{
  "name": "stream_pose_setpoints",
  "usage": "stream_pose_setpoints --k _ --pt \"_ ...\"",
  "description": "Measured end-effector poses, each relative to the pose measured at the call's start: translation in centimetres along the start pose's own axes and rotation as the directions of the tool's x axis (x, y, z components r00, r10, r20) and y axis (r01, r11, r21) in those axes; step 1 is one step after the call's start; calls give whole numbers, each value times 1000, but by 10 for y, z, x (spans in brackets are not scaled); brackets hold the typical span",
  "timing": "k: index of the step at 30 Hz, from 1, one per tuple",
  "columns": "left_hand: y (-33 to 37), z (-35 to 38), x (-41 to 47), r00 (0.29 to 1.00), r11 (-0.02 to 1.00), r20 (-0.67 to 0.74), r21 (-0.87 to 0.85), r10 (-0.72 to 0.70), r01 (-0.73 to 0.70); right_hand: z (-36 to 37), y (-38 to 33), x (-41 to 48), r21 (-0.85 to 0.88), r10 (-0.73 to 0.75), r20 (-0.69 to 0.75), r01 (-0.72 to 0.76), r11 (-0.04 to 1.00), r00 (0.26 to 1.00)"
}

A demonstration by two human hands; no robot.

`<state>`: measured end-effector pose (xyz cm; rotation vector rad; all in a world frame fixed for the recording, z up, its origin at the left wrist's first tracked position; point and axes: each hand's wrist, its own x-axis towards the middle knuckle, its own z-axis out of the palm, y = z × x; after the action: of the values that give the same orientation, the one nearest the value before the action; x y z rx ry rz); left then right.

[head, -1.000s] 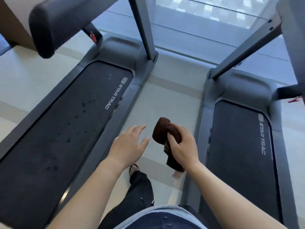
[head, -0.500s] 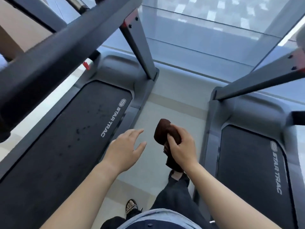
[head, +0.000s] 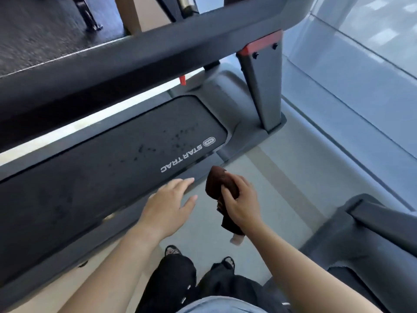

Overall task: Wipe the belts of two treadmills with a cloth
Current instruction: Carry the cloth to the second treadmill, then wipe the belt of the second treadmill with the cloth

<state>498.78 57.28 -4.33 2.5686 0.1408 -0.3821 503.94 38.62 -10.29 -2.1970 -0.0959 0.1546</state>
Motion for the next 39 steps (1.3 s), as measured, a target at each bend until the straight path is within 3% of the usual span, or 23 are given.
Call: stream_pose_setpoints --k 6,13,28,34,39 --pt "4 -3 60 1000 1000 -1 20 -20 20 0 15 56 -5 -10 8 10 1000 1000" --pt "-12 30 173 999 994 13 104 40 -41 29 68 148 70 -26 -86 32 997 996" --pt "-209 294 477 986 993 -164 113 33 -14 256 357 407 12 -204 -114 206 978 972" --pt "-262 349 531 976 997 -214 49 -47 59 313 411 468 -39 -223 -48 221 974 974" --pt "-278 368 579 971 991 -232 100 -60 85 334 423 525 -54 -305 -55 302 952 951"
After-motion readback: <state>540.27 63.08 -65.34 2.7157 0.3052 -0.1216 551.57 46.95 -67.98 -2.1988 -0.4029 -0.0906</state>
